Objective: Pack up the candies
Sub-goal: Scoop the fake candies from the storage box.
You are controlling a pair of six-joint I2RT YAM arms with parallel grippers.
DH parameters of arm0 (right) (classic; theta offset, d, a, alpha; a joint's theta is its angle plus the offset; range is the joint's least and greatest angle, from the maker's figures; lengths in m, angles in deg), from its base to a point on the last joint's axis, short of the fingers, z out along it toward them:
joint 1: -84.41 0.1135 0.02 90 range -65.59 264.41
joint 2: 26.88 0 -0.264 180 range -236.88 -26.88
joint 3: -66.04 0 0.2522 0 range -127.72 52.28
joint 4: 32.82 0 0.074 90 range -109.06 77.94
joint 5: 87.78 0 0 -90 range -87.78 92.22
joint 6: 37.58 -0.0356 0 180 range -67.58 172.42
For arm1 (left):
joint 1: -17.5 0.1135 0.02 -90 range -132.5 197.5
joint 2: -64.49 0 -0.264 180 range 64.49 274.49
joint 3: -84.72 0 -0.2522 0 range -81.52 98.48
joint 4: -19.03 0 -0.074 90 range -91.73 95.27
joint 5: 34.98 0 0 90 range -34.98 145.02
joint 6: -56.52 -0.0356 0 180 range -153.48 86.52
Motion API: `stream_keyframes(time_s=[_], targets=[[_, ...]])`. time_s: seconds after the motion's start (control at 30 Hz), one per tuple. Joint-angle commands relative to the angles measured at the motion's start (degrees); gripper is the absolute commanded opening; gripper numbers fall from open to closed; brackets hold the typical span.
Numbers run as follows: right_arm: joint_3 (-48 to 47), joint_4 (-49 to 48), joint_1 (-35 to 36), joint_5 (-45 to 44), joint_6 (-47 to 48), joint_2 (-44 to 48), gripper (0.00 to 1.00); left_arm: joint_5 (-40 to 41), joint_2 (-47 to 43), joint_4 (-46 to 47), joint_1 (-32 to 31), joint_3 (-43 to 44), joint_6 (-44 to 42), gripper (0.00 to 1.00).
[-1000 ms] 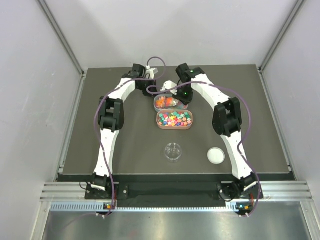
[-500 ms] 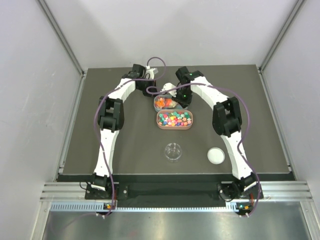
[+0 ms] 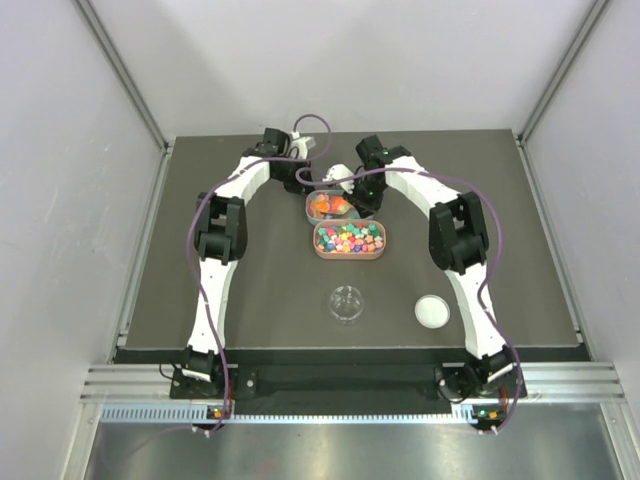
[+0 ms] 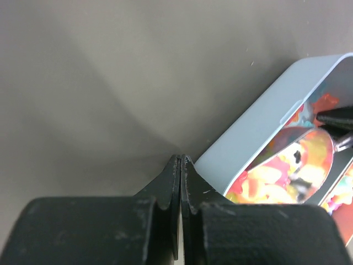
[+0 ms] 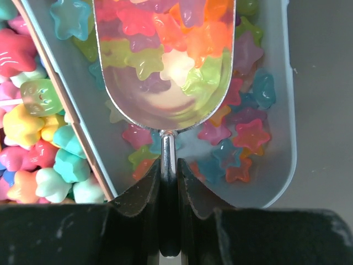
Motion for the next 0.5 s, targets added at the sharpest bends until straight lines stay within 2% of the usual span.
stream_keyframes(time_s=[0.0,0.3,0.47], targets=[[3.6,-8.8,-0.2,3.1,-1.6,3.0,0.0,-2.6,-4.2,-5.3,0.3,-1.1,-1.9,0.0],[7.4,-11.2,-0.7,4.0,-1.5,5.4,0.0,-1.5,-5.7,-5.8,3.3,-1.0,-3.4,0.0],[9.3,-11.5,-0.7,4.3,-1.0,6.8,0.0,-1.6,-6.2,-6.2,4.1,0.3,-4.4,0.07]])
